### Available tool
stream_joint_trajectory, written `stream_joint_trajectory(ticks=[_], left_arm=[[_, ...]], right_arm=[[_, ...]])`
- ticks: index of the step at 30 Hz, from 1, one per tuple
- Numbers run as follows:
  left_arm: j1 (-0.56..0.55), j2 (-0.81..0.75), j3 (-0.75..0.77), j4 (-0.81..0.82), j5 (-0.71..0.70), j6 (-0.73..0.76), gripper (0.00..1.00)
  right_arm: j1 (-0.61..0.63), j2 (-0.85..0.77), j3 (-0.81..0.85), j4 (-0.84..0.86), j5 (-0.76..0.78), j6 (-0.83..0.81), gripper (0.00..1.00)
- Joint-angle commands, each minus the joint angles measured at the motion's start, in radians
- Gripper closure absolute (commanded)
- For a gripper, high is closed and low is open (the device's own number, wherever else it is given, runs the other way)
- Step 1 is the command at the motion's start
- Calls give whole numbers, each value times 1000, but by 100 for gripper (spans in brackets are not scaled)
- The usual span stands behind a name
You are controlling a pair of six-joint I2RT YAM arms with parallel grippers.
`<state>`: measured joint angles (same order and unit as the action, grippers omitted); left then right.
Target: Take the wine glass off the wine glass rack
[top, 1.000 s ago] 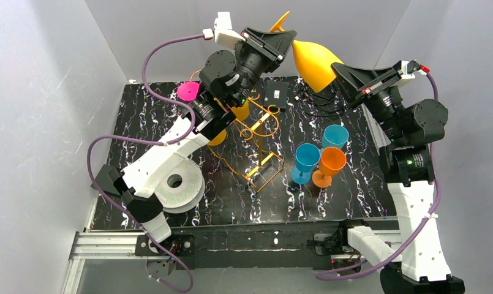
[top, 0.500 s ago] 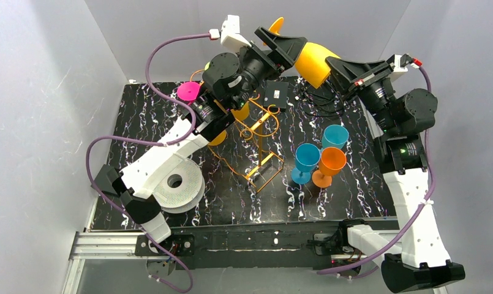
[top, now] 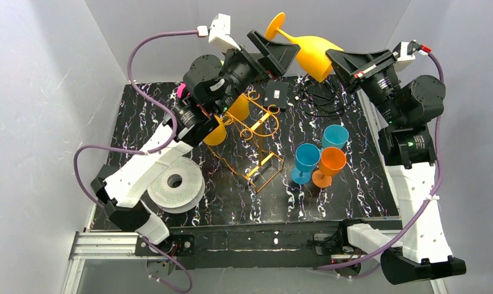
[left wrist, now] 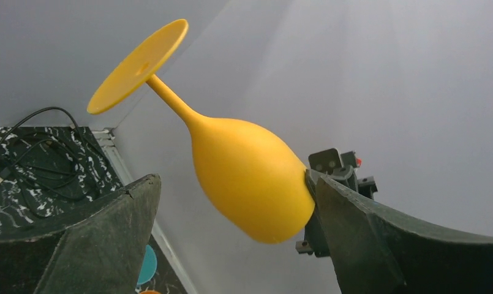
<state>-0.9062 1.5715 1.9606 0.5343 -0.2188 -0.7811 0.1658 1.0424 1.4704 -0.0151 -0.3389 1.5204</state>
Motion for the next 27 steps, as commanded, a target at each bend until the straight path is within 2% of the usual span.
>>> stream_joint_trajectory(ticks=[1,12,22,27], left_arm=[[6,-97,5,-12,50,120,2],[5,-173,-15,-156,155,305,2],[5,-257,-90,-252,193,469,2],[5,-297,-129,-297,216,537,2]], right_arm=[[-7,20,87,-86,4,-126,99],[-51,138,310,-415,-39,-385,99],[-53,264,559,-782,6,-640,99],[-53,383,716,-994,-4,-738,99]])
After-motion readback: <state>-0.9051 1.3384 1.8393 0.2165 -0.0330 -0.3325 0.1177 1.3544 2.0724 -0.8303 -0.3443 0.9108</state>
